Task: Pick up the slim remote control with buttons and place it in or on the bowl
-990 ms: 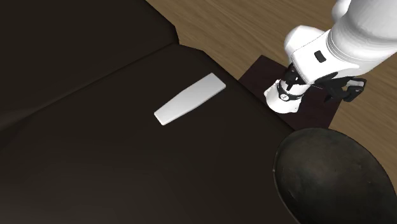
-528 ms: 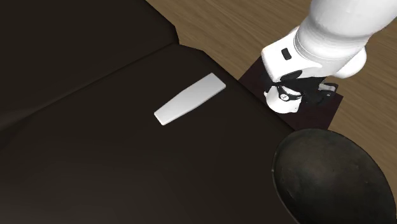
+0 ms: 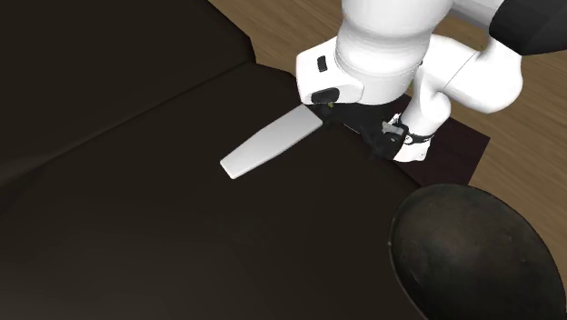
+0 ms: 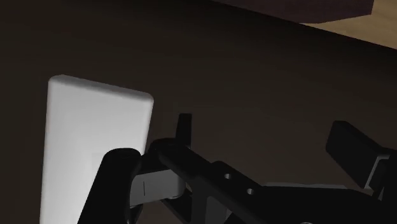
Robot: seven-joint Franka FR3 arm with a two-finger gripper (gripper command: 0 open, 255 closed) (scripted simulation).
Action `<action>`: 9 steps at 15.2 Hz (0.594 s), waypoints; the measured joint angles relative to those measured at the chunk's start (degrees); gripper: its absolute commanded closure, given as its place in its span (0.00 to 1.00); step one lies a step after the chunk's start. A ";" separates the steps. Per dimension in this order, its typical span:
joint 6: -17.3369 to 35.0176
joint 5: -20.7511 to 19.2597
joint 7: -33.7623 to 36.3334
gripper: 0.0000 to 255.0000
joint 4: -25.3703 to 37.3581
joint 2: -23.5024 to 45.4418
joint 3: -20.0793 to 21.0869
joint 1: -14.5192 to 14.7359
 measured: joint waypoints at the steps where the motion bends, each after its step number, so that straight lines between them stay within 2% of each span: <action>1: 0.57 -0.33 -0.29 0.00 1.44 1.38 -0.71 -0.54; 9: 4.97 -0.71 -1.10 0.00 12.84 12.02 -5.18 -3.79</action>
